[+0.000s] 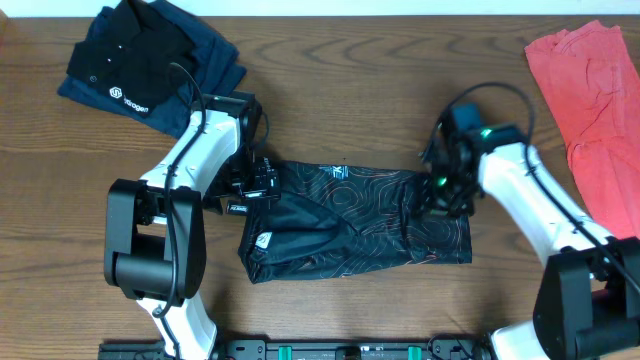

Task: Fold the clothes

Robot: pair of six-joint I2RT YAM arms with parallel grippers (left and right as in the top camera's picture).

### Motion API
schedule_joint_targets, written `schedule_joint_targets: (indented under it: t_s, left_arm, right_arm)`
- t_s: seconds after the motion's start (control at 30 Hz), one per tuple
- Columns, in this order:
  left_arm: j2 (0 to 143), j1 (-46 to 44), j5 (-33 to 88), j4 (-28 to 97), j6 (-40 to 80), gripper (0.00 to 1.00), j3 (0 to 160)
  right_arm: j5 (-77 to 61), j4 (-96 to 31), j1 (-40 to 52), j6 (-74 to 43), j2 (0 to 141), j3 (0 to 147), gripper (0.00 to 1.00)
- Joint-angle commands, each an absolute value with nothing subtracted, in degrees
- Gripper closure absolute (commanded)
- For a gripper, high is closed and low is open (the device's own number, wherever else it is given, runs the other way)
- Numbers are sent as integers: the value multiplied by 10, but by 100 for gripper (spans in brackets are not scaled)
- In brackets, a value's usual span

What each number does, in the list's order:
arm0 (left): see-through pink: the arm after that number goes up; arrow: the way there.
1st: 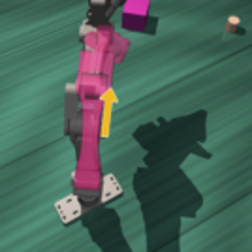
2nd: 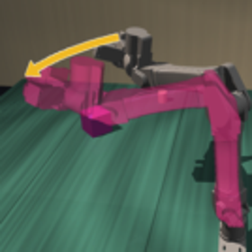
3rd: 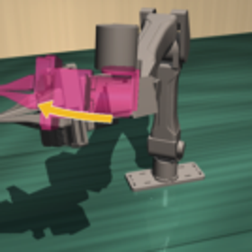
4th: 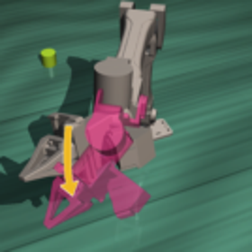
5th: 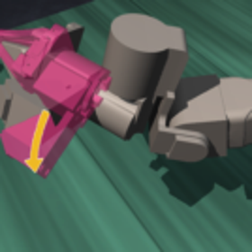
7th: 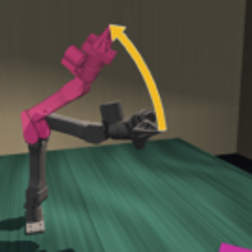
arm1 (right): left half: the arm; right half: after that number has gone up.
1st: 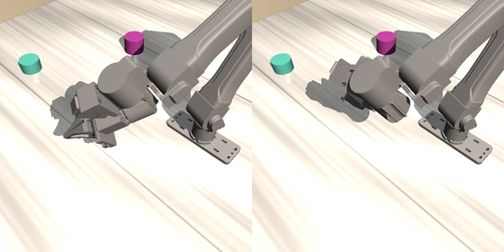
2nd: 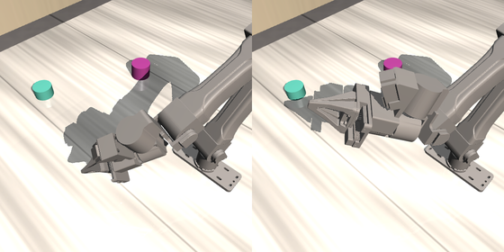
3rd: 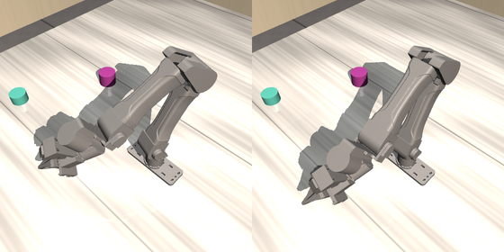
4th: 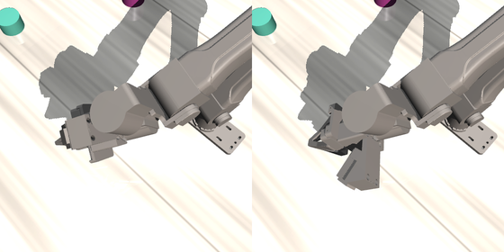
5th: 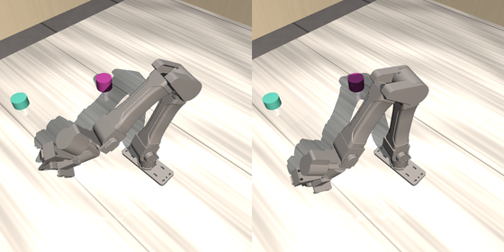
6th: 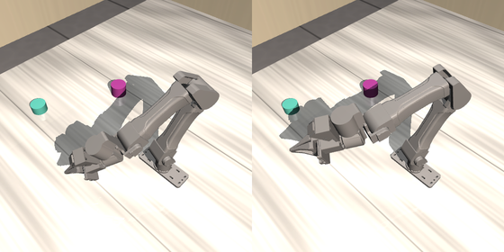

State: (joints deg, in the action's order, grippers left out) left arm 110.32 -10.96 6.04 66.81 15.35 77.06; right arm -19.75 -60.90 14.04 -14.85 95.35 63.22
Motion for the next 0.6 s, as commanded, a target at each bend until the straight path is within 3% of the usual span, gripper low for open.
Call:
schedule_joint_targets:
  t_s: [0.0, 0.17, 0.43, 0.57]
  left_arm:
    - [1097, -107, 60, 670, 153, 2, 768]
    - [1097, -107, 60, 672, 152, 2, 768]
    - [1097, -107, 60, 671, 153, 2, 768]
    - [1097, -107, 60, 672, 153, 2, 768]
  right_arm:
    - [-218, -579, 166, -173, 959, 578, 78]
    - [-227, -537, 173, -207, 959, 506, 78]
    - [-225, -535, 173, -221, 957, 472, 97]
    - [-224, -553, 171, -218, 942, 507, 98]
